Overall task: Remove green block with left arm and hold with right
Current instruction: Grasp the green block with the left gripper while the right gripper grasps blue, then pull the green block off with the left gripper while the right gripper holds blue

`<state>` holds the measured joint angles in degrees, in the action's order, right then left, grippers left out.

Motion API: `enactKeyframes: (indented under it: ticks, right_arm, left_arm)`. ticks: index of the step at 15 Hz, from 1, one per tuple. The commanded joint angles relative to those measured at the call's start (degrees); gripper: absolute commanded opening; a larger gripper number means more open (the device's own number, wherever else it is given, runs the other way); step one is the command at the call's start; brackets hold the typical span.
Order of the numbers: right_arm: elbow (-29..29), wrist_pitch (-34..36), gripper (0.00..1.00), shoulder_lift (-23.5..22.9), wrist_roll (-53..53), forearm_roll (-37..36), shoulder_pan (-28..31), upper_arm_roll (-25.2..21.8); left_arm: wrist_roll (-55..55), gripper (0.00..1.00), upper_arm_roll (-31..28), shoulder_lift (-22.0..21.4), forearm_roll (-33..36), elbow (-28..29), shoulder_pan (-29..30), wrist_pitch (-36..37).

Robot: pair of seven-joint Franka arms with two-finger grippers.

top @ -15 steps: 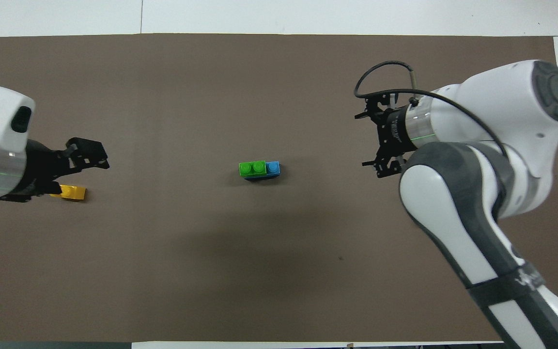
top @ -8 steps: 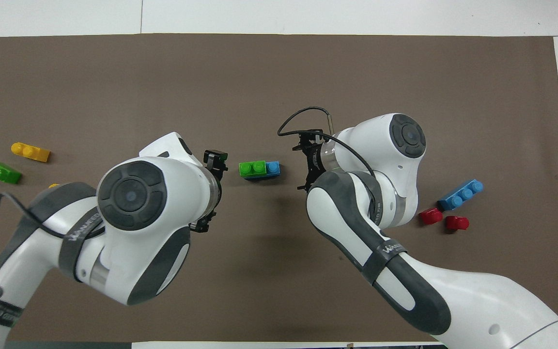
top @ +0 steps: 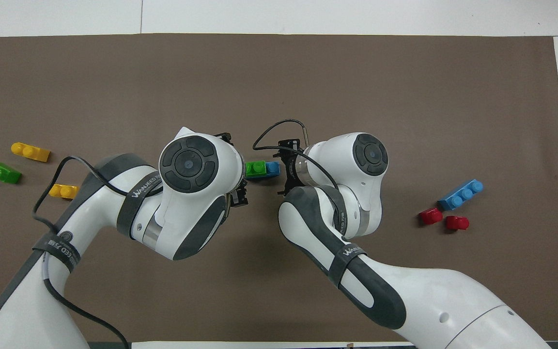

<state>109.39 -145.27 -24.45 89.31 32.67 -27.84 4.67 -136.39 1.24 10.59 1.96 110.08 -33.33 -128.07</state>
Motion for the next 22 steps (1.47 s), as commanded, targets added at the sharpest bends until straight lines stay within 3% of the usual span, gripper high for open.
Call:
enactKeyframes:
  ticks: [1, 3, 4, 6, 7, 12, 13, 15, 16, 17, 22]
  right_arm:
    - [-2.07, -1.51, 0.98, -2.44, 0.34, 1.52, -1.94, -0.19]
    - [-1.81, -3.61, 0.93, -2.8, 0.34, 1.52, -2.3, -0.19]
    - [-1.81, -3.88, 0.76, -3.06, 0.34, 1.52, -2.48, -0.19]
    - [-1.72, -4.15, 0.2, -3.24, 0.34, 1.52, -2.3, -0.19]
    - [-1.72, -4.24, 0.0, -3.58, 0.34, 1.52, -2.3, -0.28]
    - [-1.63, -4.32, 0.0, -3.59, 0.52, 1.52, -2.3, -0.19]
    - [-1.63, -4.32, 0.0, -3.59, 0.6, 1.52, -2.3, -0.19]
    - [-1.55, -5.11, 0.0, -3.59, 0.69, 1.52, -2.39, -0.19]
    - [-1.46, -5.38, 0.0, -3.59, 0.87, 1.61, -2.48, -0.19]
    - [-1.37, -5.47, 0.0, -3.59, 0.96, 1.61, -2.48, -0.19]
    - [-1.46, -5.47, 0.0, -3.59, 0.96, 2.05, -2.39, -0.19]
  left_arm:
    - [-3.0, 1.0, -0.8, 5.2, 2.07, -4.5, -0.77, -1.13]
    - [-3.09, 1.0, -0.8, 7.33, 2.43, -6.19, -0.77, -1.56]
    - [-3.09, 1.0, -0.8, 7.6, 2.6, -6.02, -0.77, -2.44]
    - [-3.27, 1.0, -0.71, 8.73, 3.22, -5.58, -0.86, -4.11]
    - [-3.27, 1.0, -0.8, 9.35, 3.22, -5.57, -0.86, -4.55]
    - [-3.18, 1.0, -0.8, 10.15, 3.75, -5.49, -0.86, -5.17]
    - [-3.18, 0.93, -0.8, 10.15, 3.84, -5.49, -0.86, -5.08]
    - [-3.18, 0.58, -0.71, 10.15, 5.24, -4.96, -0.86, -5.26]
    - [-2.92, 0.33, -0.71, 10.06, 5.33, -4.7, -0.86, -5.26]
    - [-1.96, 0.0, -0.71, 10.06, 5.5, -4.52, -0.95, -5.34]
    - [0.51, 0.0, -0.63, 9.89, 5.59, -4.43, -0.95, -5.17]
